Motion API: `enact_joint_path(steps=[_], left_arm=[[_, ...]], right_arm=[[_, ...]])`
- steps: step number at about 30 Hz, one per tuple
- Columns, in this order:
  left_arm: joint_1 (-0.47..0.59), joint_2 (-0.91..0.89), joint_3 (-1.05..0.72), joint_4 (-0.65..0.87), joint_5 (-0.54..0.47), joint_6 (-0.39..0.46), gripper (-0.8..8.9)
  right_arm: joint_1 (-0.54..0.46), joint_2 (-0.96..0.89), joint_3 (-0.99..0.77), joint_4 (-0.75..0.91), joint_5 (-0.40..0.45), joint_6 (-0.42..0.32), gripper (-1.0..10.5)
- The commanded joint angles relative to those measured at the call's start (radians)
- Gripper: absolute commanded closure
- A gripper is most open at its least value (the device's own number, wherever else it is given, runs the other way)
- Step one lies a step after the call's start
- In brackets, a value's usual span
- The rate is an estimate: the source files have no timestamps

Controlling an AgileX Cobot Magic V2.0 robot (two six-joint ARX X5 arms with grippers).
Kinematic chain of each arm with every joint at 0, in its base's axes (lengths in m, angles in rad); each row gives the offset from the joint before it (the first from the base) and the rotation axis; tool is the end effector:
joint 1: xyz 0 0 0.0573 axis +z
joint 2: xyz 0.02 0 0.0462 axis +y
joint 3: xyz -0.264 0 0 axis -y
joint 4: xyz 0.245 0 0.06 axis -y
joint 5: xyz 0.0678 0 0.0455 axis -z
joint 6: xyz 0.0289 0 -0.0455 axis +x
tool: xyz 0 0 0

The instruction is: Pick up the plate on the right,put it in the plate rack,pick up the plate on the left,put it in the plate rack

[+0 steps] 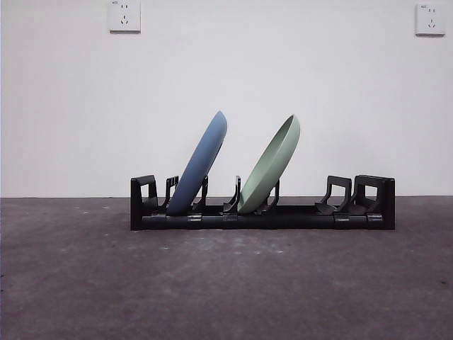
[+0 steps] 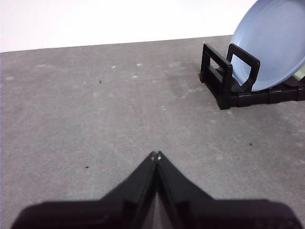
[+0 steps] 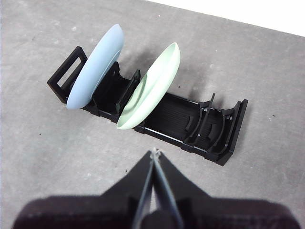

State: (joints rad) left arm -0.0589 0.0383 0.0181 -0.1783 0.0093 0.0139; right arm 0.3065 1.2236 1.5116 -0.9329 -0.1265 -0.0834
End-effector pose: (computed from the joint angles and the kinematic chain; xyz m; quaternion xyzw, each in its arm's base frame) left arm 0.0970 -0.0060 0.1496 0.0094 0.0988 -0.0346 0.9945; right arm 0.2135 0.0714 0.4209 -0.0671 0.3068 0.2167 0.9243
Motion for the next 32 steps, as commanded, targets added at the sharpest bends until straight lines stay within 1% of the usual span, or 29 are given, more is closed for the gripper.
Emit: enact_joint_path(steps=[1,2,3,4,6,9,11,13,17,23,27,29,32], left_arm=[[0.004,0.006,-0.009,0.008,-0.002,-0.01,8.17],[0.004,0.01,-0.009,0.008,-0.002,-0.01,8.17],[0.004,0.012,-0.009,0.008,-0.002,-0.01,8.17],[0.004,0.016,-0.009,0.008,-0.002,-0.01,8.17],[0.004,0.019,-0.009,0.008,-0.002,-0.01,8.17],[0.004,0.023,-0.009,0.008,-0.002,-0.01,8.17],[0.004,0.023,-0.009,0.008,-0.002,-0.01,8.17],[0.004,0.024,-0.009,0.008,-0.002,-0.01,8.17],[0.004,0.024,-0.009,0.008,-0.002,-0.01,8.17],[0.004,0.024,-0.009,0.008,-0.002,-0.01,8.17],[0.004,0.024,-0.009,0.008,-0.002,-0.01,8.17],[0.004,0.024,-0.009,0.008,-0.002,-0.01,8.17],[0.004,0.024,-0.009,0.008,-0.002,-0.01,8.17]], right_arm=[[-0.011,-0.011,-0.002,0.006,0.028,0.0,9.4],[-0.026,-0.038,-0.002,0.005,0.059,-0.023,9.4],[-0.042,-0.066,-0.002,0.008,0.087,-0.061,9.4],[-0.06,-0.102,-0.002,0.009,0.096,-0.06,9.4],[-0.105,-0.187,-0.004,0.029,0.09,-0.025,9.4],[-0.222,-0.32,-0.042,0.088,0.091,-0.025,9.4],[-0.296,-0.424,-0.135,0.173,0.09,-0.025,9.4],[-0.338,-0.535,-0.292,0.301,0.091,-0.025,9.4],[-0.346,-0.689,-0.564,0.48,0.093,-0.025,9.4],[-0.346,-0.883,-0.955,0.654,0.094,-0.022,9.4],[-0.346,-0.986,-1.16,0.745,0.093,-0.018,9.4],[-0.346,-1.026,-1.237,0.774,0.095,0.003,9.4],[-0.346,-1.082,-1.328,0.787,0.127,0.026,9.4]])
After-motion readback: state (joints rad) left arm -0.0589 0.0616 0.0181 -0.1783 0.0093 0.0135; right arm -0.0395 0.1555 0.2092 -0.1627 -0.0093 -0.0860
